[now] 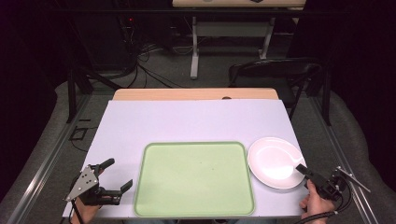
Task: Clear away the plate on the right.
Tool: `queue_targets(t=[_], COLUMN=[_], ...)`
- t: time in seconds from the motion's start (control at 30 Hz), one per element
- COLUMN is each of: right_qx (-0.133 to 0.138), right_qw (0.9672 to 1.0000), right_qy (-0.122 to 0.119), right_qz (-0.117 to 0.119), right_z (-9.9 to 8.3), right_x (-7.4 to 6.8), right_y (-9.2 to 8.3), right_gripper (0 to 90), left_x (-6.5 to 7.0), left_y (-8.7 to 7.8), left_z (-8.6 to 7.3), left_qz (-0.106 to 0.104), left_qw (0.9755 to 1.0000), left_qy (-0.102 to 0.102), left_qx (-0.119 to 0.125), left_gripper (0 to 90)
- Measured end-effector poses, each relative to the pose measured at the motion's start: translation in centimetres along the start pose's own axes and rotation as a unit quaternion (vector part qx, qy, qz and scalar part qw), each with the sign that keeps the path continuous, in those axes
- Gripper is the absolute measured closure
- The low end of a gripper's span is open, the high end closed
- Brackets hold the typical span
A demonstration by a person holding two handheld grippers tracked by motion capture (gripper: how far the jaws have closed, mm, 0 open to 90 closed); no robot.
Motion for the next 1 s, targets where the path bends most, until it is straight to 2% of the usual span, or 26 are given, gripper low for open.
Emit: queue_targets(t=[0.23,0.43,0.57,1.0], right_qx=[0.002,0.004,0.015,0.020], right_qw=[0.9999,0.9996,0.9992,0.9988], right_qy=[0.008,0.021,0.031,0.025], right_qz=[-0.015,-0.019,-0.023,-0.038], right_z=[0.13,0.08,0.00,-0.16], right_x=[-0.05,0.12,0.15,0.05], right_y=[0.39,0.39,0.48,0.55], right_gripper=[61.7,66.3,69.2,74.0], left_x=[0.11,0.07,-0.03,-0.10], left_y=[0.05,-0.02,-0.11,-0.02], left_z=[0.05,0.05,0.06,0.11], left_qz=[0.000,0.003,0.003,0.004], left_qw=[1.0000,1.0000,1.0000,1.0000], left_qy=[0.002,0.000,0.000,0.001], left_qx=[-0.001,0.000,0.001,0.002], left_gripper=[0.0,0.0,0.0,0.0])
Point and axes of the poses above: each handheld gripper's, and its own axes: y roughly forward along the jaws, z roughly out of its top, x roughly to its right, the point moved 3 cm from there along y, roughly forward along the jaws, and after that the axes turned 2 degrees about -x, right-handed, at the moved point
